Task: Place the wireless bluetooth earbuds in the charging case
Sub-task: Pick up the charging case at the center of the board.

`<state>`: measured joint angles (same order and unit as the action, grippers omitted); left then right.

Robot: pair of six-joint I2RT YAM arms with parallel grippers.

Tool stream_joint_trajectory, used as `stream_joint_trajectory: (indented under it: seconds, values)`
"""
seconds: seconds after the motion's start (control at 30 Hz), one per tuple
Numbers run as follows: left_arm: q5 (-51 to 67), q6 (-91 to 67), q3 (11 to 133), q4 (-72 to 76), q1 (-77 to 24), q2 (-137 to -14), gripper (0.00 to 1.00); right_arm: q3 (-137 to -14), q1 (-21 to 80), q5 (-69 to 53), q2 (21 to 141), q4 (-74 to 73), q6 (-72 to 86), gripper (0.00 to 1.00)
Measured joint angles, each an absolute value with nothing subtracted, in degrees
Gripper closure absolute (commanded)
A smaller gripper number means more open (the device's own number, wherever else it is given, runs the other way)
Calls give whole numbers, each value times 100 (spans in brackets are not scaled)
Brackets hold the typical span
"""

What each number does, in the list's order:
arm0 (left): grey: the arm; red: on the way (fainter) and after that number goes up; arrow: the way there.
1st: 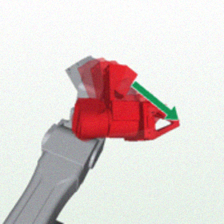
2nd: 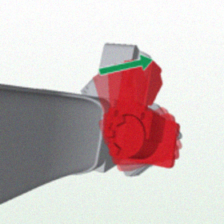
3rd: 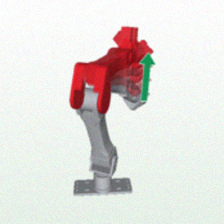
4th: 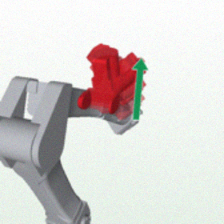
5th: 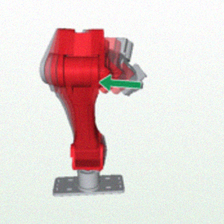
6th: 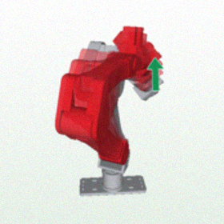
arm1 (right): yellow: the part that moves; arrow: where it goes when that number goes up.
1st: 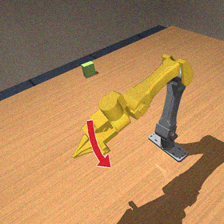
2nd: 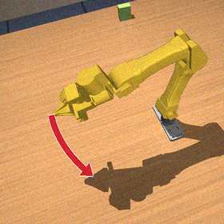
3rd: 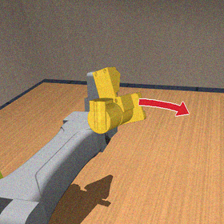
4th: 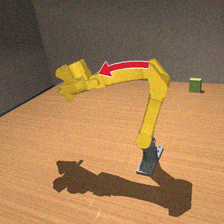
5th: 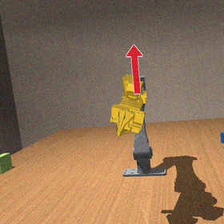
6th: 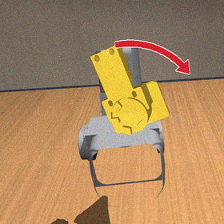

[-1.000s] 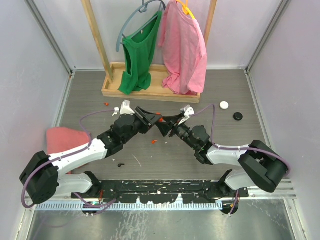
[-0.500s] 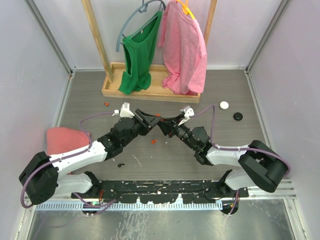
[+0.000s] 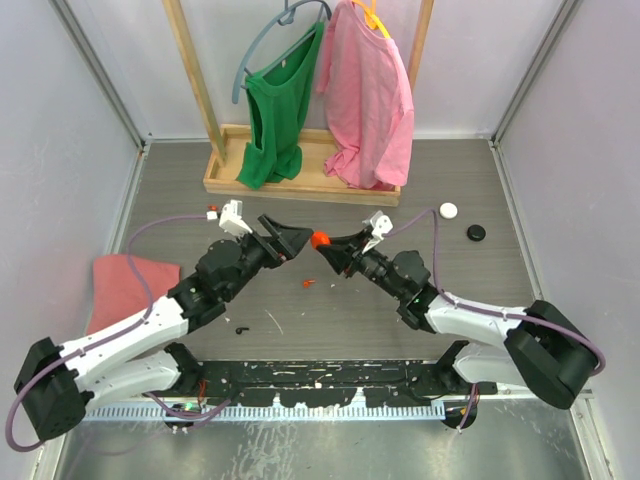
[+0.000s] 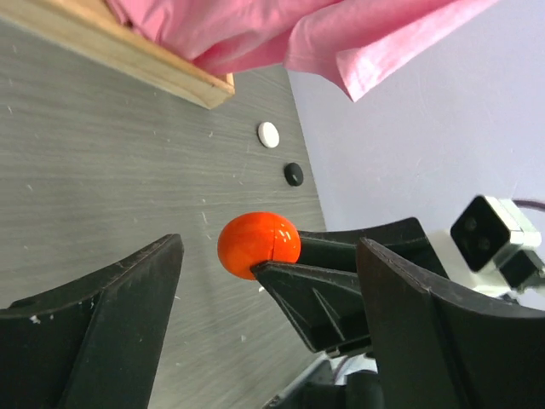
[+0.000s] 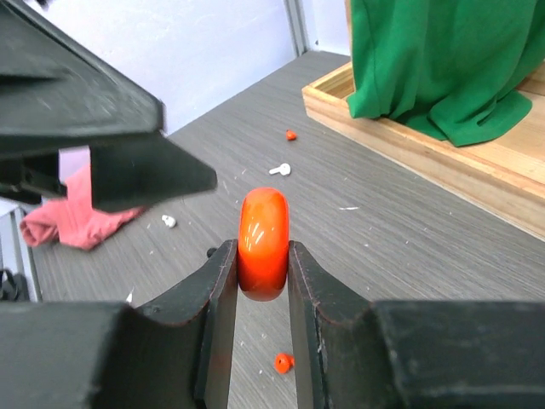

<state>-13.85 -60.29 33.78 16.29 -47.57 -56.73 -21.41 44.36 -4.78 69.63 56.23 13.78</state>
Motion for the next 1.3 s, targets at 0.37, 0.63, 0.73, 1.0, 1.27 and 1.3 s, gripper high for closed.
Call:
stream_joint_trajectory:
  seconds: [0.37, 0.63, 0.73, 1.0, 1.27, 1.3]
  values:
    - [-556, -3190, 3317, 1061, -4755, -4484, 9, -2731, 3857, -1863, 6029, 3503, 991, 89]
    - [499, -1837, 3315, 902, -4720, -4486, 12, -3402, 3813, -2602, 5618, 1881, 701, 88]
    - [1090, -1500, 3321, 908, -4624, -4718, 21, -3627, 3811, -2847, 5531, 1321, 609, 87]
    - [3129, -1107, 3328, 1074, -3728, -5282, 32, -4014, 3802, -3391, 5413, 351, 440, 87]
    - [4436, -1087, 3474, 1396, -3481, -5658, 38, -4226, 3802, -3813, 5502, -58, 322, 87]
    - [4556, -1096, 3518, 1437, -3481, -5730, 39, -4246, 3802, -3852, 5527, -78, 314, 87]
